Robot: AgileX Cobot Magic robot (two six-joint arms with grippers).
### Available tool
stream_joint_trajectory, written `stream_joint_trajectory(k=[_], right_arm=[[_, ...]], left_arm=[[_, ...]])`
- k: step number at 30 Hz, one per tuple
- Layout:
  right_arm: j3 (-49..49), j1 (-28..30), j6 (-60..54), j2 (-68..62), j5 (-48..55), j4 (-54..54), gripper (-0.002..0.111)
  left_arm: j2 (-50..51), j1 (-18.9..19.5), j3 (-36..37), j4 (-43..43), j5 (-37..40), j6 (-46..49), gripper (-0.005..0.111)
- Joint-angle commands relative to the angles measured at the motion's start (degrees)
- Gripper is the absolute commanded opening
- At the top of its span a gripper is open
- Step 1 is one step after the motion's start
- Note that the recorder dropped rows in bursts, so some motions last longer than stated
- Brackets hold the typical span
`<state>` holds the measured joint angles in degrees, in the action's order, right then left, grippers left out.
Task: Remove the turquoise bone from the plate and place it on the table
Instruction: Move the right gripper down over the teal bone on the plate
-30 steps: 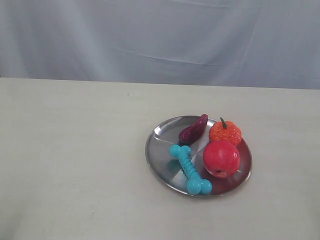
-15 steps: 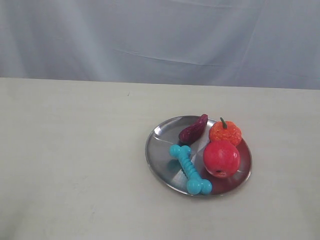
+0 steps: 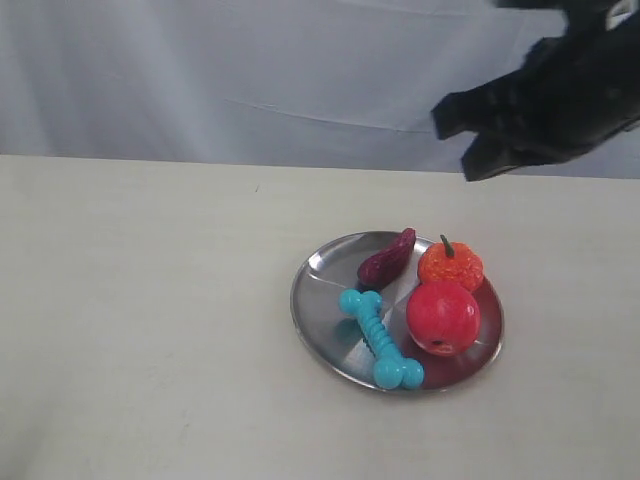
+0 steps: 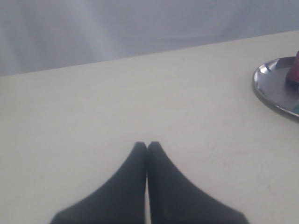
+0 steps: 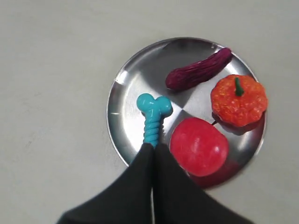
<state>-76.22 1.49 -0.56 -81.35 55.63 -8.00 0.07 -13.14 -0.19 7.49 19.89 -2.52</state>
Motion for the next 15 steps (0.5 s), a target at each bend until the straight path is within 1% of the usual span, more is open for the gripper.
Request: stream_joint_trajectory(k=[1,6,15], right_arm=[[-5.1,-4.3,4.0,-9.6,1.3,4.1,-0.001],[-8.4,-4.6,4.0,-18.8,3.4,3.6,-0.001],[-8.4,-4.7,3.1,-29.1,0.8,4.3,-0.001]], left_arm=[[-0.1,-0.1,0.2,0.1,0.0,0.0,0.0],[-0.1,-0.1,0.2,0.1,0.0,0.0,0.0],[-0.1,-0.1,0.2,0.1,0.0,0.0,0.0]])
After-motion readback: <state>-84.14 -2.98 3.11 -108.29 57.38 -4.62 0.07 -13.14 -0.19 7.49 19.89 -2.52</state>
